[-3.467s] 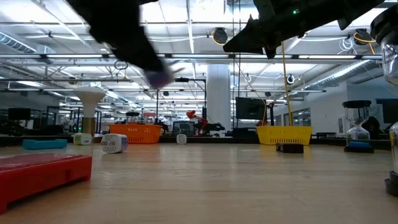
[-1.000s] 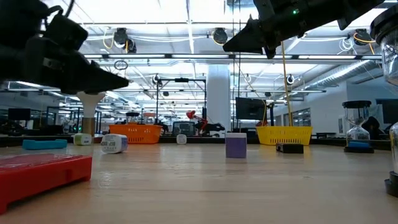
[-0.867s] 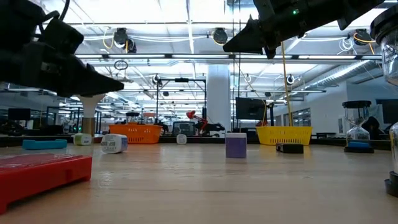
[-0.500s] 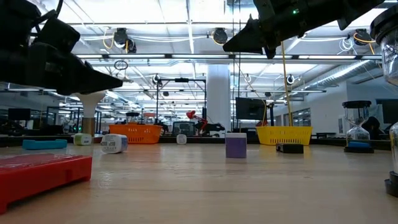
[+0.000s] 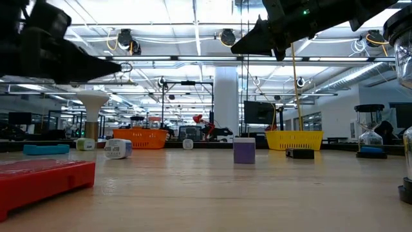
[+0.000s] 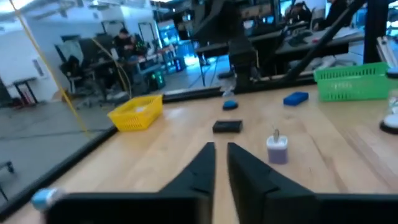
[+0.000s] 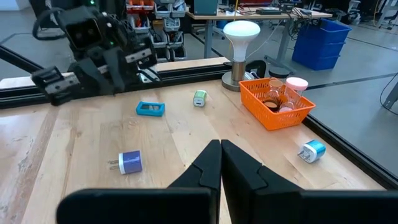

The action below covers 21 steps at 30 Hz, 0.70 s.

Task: Pick & Place Office items
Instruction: Put the bottom purple charger adapter into the green basket

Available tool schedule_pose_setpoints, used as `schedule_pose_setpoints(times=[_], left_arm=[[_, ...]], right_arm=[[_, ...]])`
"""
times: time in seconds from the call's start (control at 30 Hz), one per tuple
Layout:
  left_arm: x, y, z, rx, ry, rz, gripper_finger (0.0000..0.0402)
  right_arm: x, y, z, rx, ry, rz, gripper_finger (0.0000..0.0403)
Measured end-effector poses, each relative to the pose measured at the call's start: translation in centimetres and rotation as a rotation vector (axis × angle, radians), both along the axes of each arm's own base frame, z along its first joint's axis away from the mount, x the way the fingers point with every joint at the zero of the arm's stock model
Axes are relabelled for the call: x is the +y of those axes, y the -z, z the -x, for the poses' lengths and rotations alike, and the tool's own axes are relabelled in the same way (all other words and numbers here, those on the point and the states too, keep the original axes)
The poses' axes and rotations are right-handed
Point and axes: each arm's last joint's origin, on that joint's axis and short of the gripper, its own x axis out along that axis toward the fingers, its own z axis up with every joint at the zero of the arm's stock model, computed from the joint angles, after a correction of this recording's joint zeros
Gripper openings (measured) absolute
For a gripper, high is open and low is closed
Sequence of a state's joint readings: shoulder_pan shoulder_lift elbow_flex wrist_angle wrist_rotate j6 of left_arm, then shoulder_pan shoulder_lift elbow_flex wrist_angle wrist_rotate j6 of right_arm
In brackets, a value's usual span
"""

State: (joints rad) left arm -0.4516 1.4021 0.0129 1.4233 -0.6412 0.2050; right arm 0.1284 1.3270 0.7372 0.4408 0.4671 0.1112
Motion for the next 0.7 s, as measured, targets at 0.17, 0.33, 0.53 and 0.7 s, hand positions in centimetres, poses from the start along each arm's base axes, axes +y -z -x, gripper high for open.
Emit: schedule_pose_setpoints(times=[0.17, 0.33, 0.53, 0.7], left_arm=[[-0.3, -0.3, 0.7, 0.032, -0.043, -0.008, 0.0014], [-0.6, 0.1, 1.0, 0.092, -0.014, 0.017, 0.0005], [-0.7, 0.2, 1.1, 0.093, -0.008, 0.064, 0.0018], [-0.7, 0.2, 1.1, 0.093, -0.007, 0.063, 0.0032]], right_arm=[[0.0, 0.0, 0.0, -0.004, 0.000, -0.001, 0.0004], [-0.1, -0.7, -0.1, -0.074, 0.004, -0.011, 0.0004], [0.0, -1.5, -0.7, -0.101, -0.165, -0.171, 0.0002], [0.0, -0.7, -0.9, 0.242, 0.012, -0.236, 0.0002]])
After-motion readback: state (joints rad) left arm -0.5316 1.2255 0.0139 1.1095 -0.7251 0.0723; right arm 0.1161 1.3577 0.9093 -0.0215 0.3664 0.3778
